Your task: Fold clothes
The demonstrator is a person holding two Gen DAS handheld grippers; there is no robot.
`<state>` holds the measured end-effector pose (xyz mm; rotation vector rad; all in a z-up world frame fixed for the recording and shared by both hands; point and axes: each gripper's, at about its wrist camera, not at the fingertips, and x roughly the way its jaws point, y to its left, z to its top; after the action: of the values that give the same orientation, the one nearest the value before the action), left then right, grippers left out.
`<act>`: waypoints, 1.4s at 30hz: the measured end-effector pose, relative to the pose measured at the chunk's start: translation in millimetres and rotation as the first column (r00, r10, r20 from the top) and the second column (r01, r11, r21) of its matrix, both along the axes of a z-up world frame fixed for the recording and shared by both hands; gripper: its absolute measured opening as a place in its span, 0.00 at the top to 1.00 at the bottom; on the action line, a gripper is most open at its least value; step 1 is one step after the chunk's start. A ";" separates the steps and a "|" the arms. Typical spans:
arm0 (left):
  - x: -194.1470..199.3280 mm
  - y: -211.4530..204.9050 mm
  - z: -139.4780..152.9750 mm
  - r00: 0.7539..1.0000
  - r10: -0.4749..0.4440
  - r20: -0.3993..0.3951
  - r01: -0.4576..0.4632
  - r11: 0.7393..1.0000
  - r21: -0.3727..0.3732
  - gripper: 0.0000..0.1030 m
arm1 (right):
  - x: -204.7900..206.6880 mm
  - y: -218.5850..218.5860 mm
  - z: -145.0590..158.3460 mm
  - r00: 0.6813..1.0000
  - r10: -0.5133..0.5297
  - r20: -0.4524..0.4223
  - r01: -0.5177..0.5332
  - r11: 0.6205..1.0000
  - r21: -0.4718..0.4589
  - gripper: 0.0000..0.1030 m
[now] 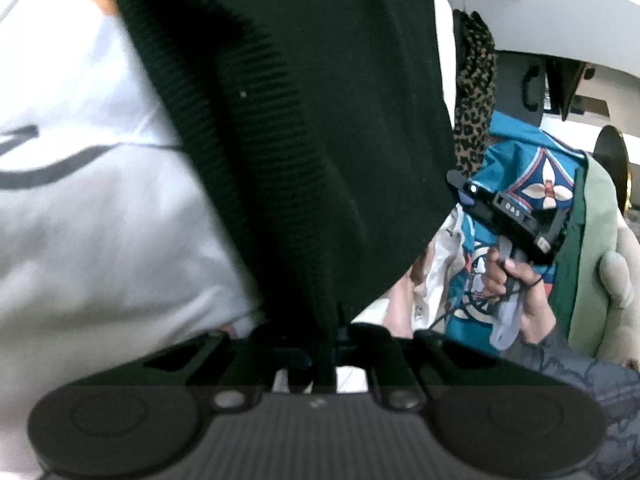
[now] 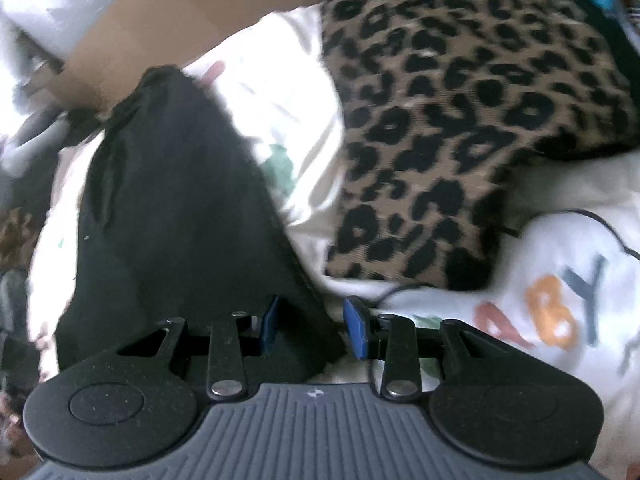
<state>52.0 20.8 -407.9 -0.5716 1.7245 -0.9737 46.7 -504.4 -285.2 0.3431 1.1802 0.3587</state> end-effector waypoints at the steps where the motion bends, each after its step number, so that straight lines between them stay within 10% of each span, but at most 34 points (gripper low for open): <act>1: -0.2 -2.0 2.0 1.000 -0.009 0.007 0.009 1.000 0.002 0.94 | 2.8 2.0 -1.9 1.000 0.016 -0.004 -0.016 1.000 0.005 0.59; 15: 0.7 3.0 4.5 0.999 -0.028 0.044 0.028 0.999 0.023 0.94 | 17.9 13.7 -16.7 0.995 0.086 -0.055 -0.083 0.995 0.048 0.59; 18: 1.0 1.1 6.7 0.998 -0.032 0.047 0.031 0.999 0.023 0.94 | 22.7 11.1 -16.9 0.993 0.100 -0.069 -0.095 0.993 0.074 0.88; 21: 0.1 3.2 12.3 0.997 -0.044 0.062 0.043 0.999 0.017 0.94 | 22.8 12.5 -12.1 0.990 0.109 -0.083 -0.103 0.991 0.082 0.94; 42: -5.4 38.8 62.4 0.990 -0.037 0.134 0.046 0.997 -0.067 0.95 | -36.2 1.0 5.8 0.979 -0.006 -0.202 0.042 0.984 0.174 0.96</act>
<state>46.6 59.6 -345.5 -0.5056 1.5946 -1.0808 10.5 -503.4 -279.4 0.5592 1.3435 0.4171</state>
